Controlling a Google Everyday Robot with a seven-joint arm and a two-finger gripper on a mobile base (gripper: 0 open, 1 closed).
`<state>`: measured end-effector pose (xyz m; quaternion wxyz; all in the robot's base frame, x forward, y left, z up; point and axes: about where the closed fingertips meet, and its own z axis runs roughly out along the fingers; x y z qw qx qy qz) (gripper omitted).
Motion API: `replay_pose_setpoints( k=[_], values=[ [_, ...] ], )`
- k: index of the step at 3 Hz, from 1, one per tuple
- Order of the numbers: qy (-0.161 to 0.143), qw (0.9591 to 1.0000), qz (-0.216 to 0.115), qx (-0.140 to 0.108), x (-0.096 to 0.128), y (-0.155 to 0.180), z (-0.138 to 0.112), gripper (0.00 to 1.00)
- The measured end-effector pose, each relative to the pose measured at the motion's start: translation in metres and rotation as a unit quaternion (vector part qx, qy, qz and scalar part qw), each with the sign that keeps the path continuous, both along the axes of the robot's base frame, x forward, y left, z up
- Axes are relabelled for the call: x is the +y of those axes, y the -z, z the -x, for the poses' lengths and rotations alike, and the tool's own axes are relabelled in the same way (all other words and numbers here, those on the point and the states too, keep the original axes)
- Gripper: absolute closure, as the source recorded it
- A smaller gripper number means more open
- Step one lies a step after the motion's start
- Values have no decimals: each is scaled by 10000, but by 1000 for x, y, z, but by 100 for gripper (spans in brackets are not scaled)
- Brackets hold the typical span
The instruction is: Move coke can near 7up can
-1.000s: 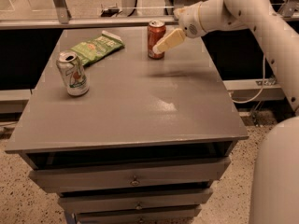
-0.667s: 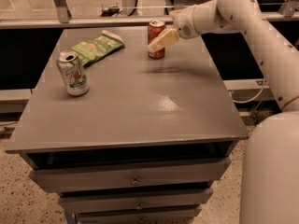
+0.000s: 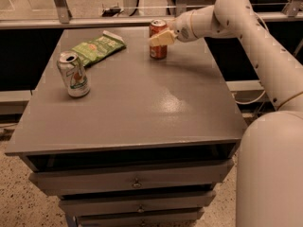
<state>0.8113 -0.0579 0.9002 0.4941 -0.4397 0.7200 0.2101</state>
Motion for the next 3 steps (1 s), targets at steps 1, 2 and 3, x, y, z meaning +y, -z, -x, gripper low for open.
replay_pose_setpoints(
  k=[1,2,3],
  values=[
    [33,9998,-158,116,1,-6,4,63],
    [-77,9993,-351,-59,2,-42,24,93],
    [36,9990,-197,-388,2,-80,48,100]
  ],
)
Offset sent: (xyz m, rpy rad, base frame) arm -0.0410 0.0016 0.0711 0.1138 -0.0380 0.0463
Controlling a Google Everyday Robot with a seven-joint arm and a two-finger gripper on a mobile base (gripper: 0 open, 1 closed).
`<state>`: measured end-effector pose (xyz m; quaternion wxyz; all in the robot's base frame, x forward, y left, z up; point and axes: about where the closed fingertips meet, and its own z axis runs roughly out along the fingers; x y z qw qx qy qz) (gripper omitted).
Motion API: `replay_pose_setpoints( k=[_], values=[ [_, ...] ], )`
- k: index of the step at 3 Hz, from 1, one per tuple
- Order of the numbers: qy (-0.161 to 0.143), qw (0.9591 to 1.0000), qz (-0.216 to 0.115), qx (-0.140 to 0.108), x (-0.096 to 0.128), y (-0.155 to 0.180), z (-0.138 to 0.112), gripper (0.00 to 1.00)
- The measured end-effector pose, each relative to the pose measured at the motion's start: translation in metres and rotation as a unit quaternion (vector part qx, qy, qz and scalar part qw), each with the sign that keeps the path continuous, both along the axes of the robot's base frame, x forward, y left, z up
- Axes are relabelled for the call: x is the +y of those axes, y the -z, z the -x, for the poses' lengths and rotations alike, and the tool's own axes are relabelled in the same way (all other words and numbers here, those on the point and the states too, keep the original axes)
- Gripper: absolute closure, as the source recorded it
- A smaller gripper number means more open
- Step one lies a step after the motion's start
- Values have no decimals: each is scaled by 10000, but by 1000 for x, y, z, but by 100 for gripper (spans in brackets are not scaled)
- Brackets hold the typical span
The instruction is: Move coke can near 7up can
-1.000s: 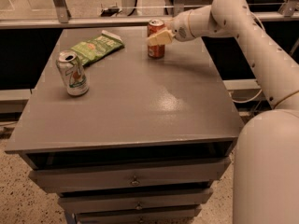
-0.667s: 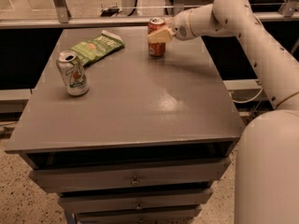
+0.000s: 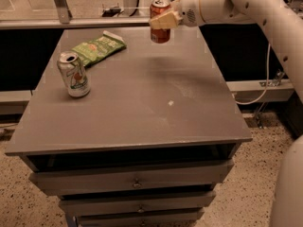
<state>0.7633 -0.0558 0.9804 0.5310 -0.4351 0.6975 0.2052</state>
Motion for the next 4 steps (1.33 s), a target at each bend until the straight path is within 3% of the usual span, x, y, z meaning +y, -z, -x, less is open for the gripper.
replay_pose_setpoints(
  k=[1,2,3,4],
  values=[
    [-52,10000,-2,-12,7,-5,9,100],
    [-271,9994,-171,151,29,7,23,100],
    [-930,9935,-535,385,92,25,47,100],
    [-1312,9876,-694,514,125,32,63,100]
  ],
)
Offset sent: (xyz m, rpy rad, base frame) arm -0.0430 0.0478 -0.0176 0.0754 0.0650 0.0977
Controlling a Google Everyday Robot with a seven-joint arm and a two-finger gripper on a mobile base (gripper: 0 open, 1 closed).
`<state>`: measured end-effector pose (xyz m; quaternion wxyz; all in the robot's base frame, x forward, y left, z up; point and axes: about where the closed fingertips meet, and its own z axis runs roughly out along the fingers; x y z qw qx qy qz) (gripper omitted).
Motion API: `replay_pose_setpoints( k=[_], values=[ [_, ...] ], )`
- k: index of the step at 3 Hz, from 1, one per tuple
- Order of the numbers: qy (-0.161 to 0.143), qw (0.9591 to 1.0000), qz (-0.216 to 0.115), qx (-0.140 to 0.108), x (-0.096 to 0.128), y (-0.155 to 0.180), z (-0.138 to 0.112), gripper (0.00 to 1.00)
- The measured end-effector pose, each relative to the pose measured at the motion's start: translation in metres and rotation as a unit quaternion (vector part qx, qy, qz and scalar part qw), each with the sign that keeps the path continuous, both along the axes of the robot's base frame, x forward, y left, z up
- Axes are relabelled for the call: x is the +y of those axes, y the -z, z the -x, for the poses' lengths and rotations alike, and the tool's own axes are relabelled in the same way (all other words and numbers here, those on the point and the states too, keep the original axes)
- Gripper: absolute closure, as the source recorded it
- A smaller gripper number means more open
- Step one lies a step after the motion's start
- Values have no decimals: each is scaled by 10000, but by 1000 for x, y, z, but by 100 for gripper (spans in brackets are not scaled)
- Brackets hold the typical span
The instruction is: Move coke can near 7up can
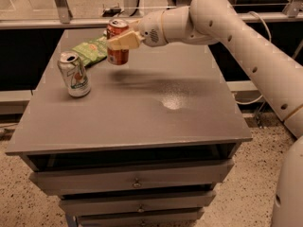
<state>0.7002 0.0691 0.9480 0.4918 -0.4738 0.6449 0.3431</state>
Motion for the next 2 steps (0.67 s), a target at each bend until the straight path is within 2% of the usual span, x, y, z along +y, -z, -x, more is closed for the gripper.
replay_pose_setpoints(
  k=[1,2],
  values=[
    [-402,9991,-110,109,32,7,16,100],
    [-631,9977,-52,223,43,21,28,100]
  ],
)
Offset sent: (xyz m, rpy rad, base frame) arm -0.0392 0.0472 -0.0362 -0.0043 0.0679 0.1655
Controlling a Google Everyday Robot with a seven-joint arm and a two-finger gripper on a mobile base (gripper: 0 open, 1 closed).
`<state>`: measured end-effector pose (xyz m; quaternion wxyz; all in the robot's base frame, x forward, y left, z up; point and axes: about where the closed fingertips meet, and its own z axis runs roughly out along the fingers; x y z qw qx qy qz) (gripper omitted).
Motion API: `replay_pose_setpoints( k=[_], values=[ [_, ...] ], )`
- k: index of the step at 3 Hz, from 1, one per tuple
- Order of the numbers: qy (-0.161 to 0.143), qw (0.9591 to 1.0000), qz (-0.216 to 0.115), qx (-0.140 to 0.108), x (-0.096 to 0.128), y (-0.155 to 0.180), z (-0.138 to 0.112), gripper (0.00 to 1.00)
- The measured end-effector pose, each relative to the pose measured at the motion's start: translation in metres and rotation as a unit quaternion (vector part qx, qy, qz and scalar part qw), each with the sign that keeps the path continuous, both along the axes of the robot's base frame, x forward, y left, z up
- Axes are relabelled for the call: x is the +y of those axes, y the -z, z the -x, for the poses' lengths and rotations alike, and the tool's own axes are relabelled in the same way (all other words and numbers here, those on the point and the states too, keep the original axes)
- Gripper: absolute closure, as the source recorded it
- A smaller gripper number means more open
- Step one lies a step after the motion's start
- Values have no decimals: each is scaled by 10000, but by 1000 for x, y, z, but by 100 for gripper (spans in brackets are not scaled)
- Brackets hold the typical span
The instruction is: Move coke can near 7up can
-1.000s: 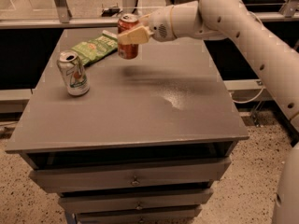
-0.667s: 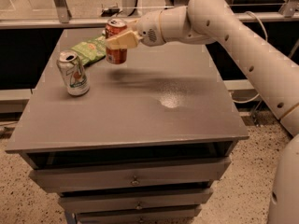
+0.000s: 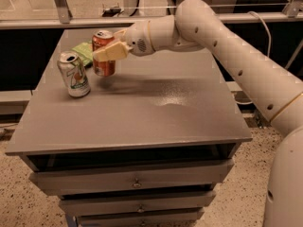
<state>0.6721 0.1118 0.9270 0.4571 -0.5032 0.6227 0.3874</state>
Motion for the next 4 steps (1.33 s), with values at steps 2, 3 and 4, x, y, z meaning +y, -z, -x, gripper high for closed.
replay_pose_setpoints(
  k=[2,3,4],
  values=[
    [-340,9993,129,36,8,17,12,64],
    [-460,9989,124,1,12,21,16,41],
    [-536,9985,54,0,20,25,19,18]
  ],
)
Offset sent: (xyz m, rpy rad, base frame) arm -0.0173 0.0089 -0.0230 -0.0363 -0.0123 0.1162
